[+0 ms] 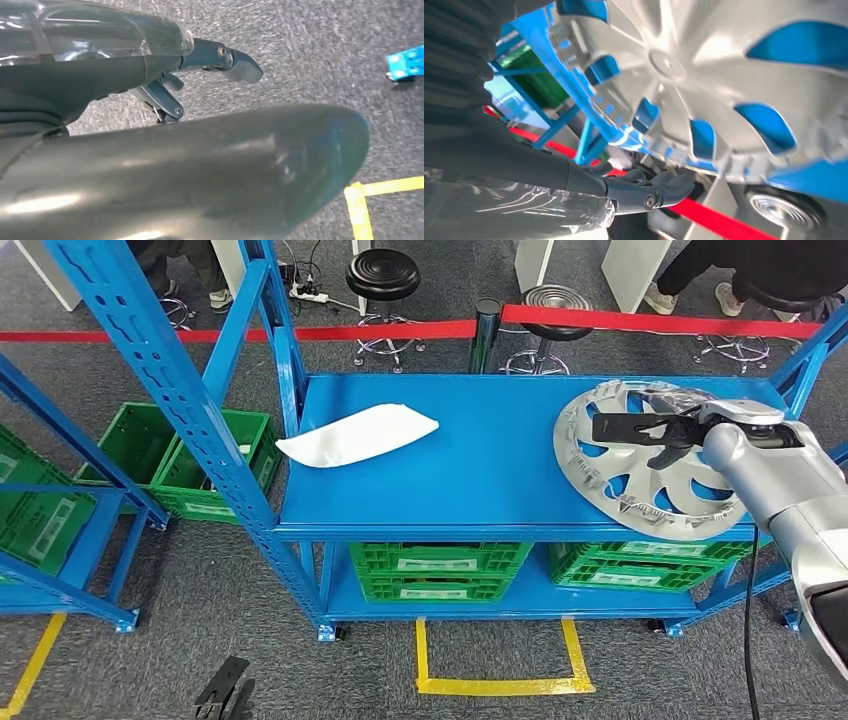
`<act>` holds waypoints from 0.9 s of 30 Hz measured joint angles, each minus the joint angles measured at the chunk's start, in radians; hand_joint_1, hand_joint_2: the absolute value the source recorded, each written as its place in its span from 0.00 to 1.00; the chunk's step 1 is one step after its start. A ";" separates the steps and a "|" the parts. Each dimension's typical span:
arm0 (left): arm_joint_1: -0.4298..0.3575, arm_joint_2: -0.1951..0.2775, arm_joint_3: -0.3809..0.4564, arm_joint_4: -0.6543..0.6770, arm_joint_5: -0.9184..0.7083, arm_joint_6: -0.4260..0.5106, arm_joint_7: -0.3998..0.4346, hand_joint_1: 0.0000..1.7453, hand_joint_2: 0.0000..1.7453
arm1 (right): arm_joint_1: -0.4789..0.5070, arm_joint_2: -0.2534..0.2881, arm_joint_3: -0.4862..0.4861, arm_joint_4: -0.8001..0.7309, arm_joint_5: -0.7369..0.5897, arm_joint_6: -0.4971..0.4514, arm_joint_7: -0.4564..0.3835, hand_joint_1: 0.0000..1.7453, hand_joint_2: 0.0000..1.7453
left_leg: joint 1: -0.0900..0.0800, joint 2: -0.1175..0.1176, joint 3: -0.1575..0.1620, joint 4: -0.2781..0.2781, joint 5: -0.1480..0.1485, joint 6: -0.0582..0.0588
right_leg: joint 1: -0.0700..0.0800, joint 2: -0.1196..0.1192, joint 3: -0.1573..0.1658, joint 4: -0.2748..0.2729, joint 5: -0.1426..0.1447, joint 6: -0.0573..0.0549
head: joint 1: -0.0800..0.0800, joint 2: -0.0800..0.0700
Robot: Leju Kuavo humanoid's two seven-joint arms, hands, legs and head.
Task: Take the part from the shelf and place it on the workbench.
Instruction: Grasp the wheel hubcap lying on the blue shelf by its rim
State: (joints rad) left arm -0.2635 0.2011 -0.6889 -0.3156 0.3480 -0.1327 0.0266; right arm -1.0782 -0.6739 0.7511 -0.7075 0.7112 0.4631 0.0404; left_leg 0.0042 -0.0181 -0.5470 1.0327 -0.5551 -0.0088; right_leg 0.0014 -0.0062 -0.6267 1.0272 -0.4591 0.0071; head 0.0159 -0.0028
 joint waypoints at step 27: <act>-0.008 -0.009 0.000 -0.009 -0.007 0.011 0.012 0.00 0.00 | 0.095 -0.068 -0.014 0.057 -0.150 0.135 0.026 0.00 1.00 | 0.000 0.015 0.005 -0.001 -0.001 0.002 | 0.000 0.007 0.003 0.000 0.001 0.003 | 0.000 0.000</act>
State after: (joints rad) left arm -0.2712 0.1919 -0.6889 -0.3248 0.3414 -0.1214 0.0388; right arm -0.9835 -0.7414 0.7374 -0.6504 0.5612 0.5980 0.0667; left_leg 0.0040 -0.0031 -0.5419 1.0322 -0.5561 -0.0064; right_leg 0.0010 0.0004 -0.6234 1.0268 -0.4585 0.0102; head 0.0157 -0.0029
